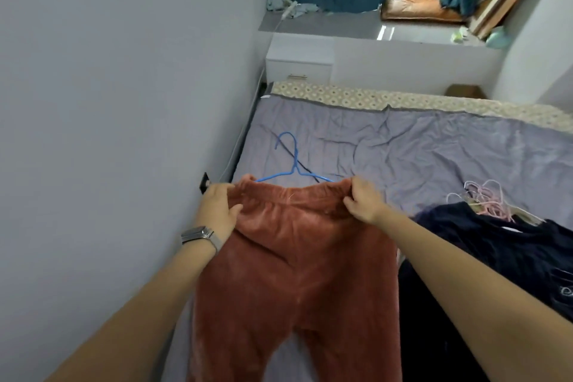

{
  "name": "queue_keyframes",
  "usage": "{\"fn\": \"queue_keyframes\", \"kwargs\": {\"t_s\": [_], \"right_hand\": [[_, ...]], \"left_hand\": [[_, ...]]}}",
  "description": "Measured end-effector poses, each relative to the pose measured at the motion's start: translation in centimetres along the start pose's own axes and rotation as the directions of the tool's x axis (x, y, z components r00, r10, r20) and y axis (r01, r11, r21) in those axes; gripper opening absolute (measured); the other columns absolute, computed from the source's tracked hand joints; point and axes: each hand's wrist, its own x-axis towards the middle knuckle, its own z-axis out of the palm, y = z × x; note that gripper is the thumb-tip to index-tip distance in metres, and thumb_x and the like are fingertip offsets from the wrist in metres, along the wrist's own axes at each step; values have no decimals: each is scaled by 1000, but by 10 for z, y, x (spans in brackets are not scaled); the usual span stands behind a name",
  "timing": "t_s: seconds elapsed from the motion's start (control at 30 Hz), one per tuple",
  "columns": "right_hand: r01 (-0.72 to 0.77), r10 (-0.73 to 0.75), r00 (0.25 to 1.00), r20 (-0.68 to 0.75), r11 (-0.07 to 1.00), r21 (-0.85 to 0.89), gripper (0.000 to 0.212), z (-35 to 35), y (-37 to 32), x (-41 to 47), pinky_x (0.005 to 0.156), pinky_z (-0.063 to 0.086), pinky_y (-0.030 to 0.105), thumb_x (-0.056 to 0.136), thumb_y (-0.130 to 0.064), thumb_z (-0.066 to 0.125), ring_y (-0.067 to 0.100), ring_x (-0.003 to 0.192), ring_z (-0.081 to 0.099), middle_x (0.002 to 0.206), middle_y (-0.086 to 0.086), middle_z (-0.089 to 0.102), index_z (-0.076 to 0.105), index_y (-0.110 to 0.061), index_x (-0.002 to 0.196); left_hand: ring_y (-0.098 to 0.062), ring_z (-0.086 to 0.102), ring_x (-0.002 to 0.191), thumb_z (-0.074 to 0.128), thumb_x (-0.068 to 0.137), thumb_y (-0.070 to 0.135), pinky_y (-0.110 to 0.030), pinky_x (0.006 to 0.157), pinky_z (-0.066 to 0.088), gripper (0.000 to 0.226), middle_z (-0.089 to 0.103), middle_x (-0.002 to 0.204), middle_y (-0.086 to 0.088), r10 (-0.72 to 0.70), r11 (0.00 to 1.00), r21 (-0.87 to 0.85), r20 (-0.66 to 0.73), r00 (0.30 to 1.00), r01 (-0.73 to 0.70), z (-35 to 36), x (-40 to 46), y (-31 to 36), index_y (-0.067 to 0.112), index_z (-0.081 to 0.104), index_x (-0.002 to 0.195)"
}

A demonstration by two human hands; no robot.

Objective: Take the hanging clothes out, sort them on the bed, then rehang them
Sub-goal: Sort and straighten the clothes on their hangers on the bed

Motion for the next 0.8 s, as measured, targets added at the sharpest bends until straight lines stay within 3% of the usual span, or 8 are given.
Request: {"fn": "queue_keyframes", "kwargs": {"t_s": [0.07,0.13,0.2,0.3,0.4,0.5,0.7,0.8], "right_hand": [[-117,122,992,20,978,-172,64,28,6,16,111,19,53,92,-31,52,34,137,24,143,17,30,21,-10,144],[-180,221,968,118,941,-286,75,56,12,13,113,4,58,93,-25,48,34,144,6,153,14,14,1,-13,150],[-156,239,943,231,932,-328,75,80,19,-10,115,-1,57,92,-12,40,35,146,-4,158,10,2,-6,-12,151],[-84,187,919,347,953,-291,72,104,42,-61,117,-1,52,93,-12,37,31,146,-8,160,3,-5,-5,-13,151],[-46,122,914,386,979,-200,74,110,81,-122,119,3,43,92,-22,45,26,148,1,160,4,2,3,-14,152],[-46,40,961,272,999,16,65,82,124,-185,116,11,29,88,-23,52,22,143,23,153,6,29,26,-12,146],[-288,248,954,170,917,276,59,0,237,-311,111,26,22,89,-13,56,17,136,36,145,2,41,34,-14,144],[-331,288,942,172,881,337,57,-40,287,-362,106,33,22,90,-15,58,15,133,42,143,1,45,36,-13,143]], "left_hand": [[-30,54,106,67,80,7,-33,92,39,33,58,113,-15,35,999,-28,18,999,-34,29,-17,-19,4,59,112],[-31,57,101,65,81,6,-36,89,43,29,60,109,-15,57,998,-14,74,996,-56,55,-40,-36,5,60,110],[-31,59,100,63,81,4,-36,89,45,28,62,107,-15,17,1000,-14,163,987,-15,78,-66,-47,4,61,109],[-29,62,96,63,80,1,-33,87,48,26,64,102,-13,-37,998,-46,272,962,51,105,-103,-46,5,62,105],[-26,63,95,62,79,1,-30,87,49,24,63,101,-11,-42,997,-51,335,941,62,122,-134,-22,4,63,103],[-20,61,98,60,83,7,-29,92,47,24,62,105,-7,-32,997,-49,398,917,56,133,-159,24,8,62,107],[-15,60,101,53,88,11,-18,89,42,27,59,108,-4,31,998,-57,430,902,-7,165,-225,153,10,57,115],[-21,60,100,53,87,10,-25,89,44,32,62,110,-8,-17,995,-81,386,922,52,194,-279,242,9,56,119]]}}
